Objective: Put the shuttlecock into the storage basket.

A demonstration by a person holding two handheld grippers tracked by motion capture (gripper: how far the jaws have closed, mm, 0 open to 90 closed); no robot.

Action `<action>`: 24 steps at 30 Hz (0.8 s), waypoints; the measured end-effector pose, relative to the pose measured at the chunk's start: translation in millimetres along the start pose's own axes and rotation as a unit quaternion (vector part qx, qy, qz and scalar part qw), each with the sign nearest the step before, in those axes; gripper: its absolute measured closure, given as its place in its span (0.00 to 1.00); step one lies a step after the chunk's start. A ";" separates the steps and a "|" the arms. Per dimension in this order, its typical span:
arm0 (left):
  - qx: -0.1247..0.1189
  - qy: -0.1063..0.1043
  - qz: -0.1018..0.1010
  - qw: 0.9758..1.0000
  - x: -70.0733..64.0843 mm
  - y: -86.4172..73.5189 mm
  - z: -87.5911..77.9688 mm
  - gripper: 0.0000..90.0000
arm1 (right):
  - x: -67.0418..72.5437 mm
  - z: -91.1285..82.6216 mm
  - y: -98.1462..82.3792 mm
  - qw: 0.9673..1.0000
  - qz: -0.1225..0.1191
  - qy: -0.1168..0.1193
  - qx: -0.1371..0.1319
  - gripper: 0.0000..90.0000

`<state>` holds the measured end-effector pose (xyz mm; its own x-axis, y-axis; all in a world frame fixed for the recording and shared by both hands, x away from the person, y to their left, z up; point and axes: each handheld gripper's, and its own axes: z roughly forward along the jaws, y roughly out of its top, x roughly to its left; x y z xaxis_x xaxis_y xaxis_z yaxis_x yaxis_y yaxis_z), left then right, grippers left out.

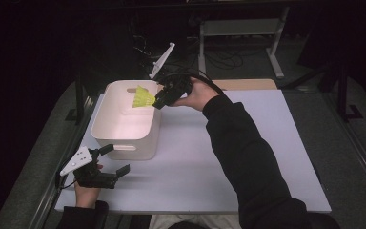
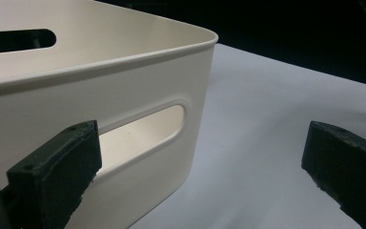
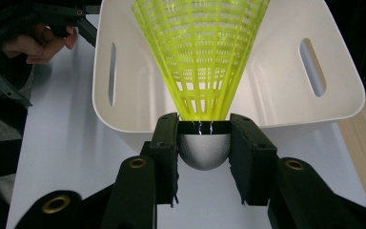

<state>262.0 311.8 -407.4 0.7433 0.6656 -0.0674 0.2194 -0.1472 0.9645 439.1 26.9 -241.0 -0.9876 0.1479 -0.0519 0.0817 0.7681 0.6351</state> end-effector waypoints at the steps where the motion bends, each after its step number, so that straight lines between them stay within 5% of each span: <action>1: 0.000 0.000 0.000 1.000 0.0 0.0 0.0 0.00 | 0.0 0.0 0.0 1.000 0.000 0.000 0.000 0.71; 24: 0.000 0.000 0.000 1.000 0.0 0.0 0.0 0.00 | 4.5 20.2 14.3 1.000 -0.007 0.020 -0.013 0.71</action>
<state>262.0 311.8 -407.4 0.7438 0.6649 -0.0678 0.2191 -0.1467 0.9646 438.6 51.2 -247.7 -0.9932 0.1124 -0.0296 0.0657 0.7530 0.6547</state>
